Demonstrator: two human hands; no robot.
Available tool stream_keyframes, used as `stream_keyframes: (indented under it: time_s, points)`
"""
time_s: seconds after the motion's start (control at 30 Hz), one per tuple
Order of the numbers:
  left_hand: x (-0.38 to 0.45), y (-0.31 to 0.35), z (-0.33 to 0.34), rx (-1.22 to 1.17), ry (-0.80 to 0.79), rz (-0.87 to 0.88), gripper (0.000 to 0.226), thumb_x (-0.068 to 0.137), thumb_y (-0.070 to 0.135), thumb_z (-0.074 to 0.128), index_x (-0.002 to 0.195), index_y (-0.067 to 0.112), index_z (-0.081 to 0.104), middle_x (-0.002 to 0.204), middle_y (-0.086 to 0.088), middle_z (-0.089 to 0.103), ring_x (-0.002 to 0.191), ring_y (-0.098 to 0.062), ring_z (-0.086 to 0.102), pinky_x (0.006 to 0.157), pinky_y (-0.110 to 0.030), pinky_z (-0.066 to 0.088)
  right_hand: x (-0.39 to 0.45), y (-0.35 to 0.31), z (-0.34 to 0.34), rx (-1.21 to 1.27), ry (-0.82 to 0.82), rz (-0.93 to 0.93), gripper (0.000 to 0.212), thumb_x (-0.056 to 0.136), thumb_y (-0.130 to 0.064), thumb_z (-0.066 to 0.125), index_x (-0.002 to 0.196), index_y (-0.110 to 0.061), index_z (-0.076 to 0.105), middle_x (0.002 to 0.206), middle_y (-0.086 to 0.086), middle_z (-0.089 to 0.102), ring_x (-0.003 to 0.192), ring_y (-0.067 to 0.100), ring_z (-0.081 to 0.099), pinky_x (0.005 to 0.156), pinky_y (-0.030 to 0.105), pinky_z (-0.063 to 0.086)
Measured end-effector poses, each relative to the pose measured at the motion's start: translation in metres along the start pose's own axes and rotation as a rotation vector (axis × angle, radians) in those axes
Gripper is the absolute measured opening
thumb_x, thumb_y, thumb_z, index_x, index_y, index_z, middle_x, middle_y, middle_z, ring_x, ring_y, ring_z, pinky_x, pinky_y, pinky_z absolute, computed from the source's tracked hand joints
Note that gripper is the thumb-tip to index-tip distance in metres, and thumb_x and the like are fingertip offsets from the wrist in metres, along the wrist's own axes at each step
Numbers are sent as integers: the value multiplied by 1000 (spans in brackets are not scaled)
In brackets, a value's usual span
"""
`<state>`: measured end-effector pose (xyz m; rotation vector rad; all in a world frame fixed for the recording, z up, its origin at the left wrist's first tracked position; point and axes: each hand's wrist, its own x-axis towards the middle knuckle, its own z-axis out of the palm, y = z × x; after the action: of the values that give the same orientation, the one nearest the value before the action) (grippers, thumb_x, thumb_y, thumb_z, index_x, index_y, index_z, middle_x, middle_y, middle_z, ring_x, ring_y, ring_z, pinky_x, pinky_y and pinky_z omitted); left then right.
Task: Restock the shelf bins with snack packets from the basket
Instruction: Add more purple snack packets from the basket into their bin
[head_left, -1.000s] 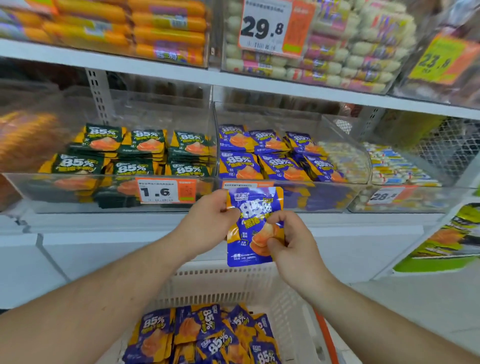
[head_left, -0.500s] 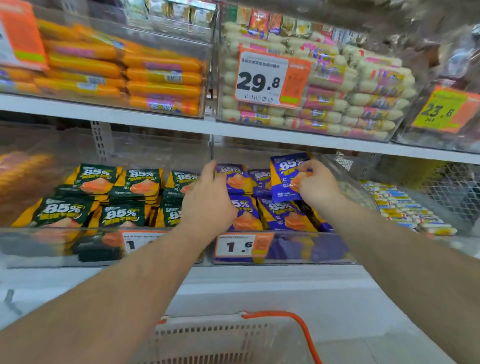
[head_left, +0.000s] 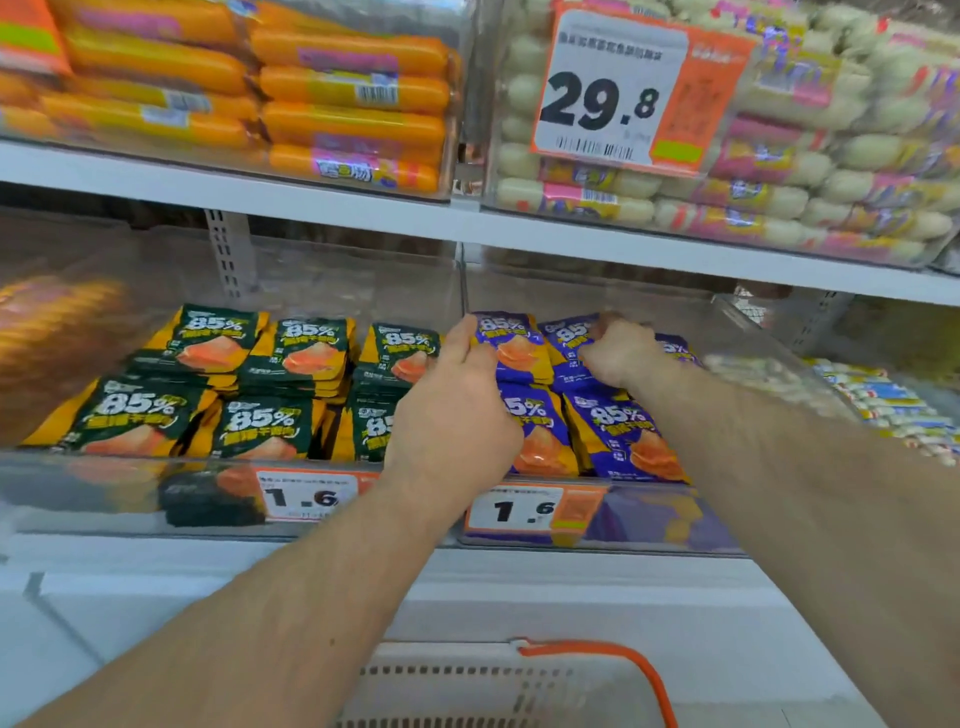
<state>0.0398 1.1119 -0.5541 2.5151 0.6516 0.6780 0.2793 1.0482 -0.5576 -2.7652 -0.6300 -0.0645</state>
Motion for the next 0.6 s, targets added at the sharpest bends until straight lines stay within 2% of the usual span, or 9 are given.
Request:
stream_keyframes:
  time_s: [0.07, 0.13, 0.27, 0.43, 0.6]
  points:
    - [-1, 0, 0, -10, 1, 4, 64, 80, 18, 68, 139, 18, 45, 162, 10, 11, 136, -20, 41, 98, -41, 47, 2, 2, 5, -52, 2, 15, 45, 91, -41, 58, 129, -18, 53, 131, 21, 51, 120, 39, 48, 89, 37, 44]
    - [-1, 0, 0, -10, 1, 8, 64, 79, 19, 69, 139, 17, 45, 162, 10, 11, 136, -20, 41, 99, -41, 46, 4, 4, 8, -90, 3, 24, 46, 90, -46, 58, 129, -21, 52, 132, 20, 51, 121, 39, 47, 90, 40, 43]
    - [-2, 1, -1, -11, 1, 7, 64, 80, 19, 69, 139, 18, 45, 163, 10, 10, 136, -20, 41, 100, -41, 47, 6, 6, 9, -79, 10, 19, 45, 92, -46, 57, 129, -21, 51, 130, 17, 55, 117, 39, 52, 88, 39, 44]
    - [-2, 2, -2, -9, -4, 3, 66, 80, 20, 70, 141, 19, 44, 163, 10, 9, 136, -20, 41, 101, -42, 46, 5, 10, 7, -12, -19, 19, 45, 90, -47, 57, 127, -23, 50, 130, 14, 57, 117, 37, 53, 96, 43, 49]
    - [-2, 2, 0, -8, -8, -1, 65, 81, 21, 70, 140, 19, 44, 163, 11, 8, 136, -20, 42, 99, -42, 48, 5, 11, 8, 3, -12, 34, 41, 91, -49, 56, 125, -27, 51, 130, 15, 55, 117, 37, 51, 96, 44, 47]
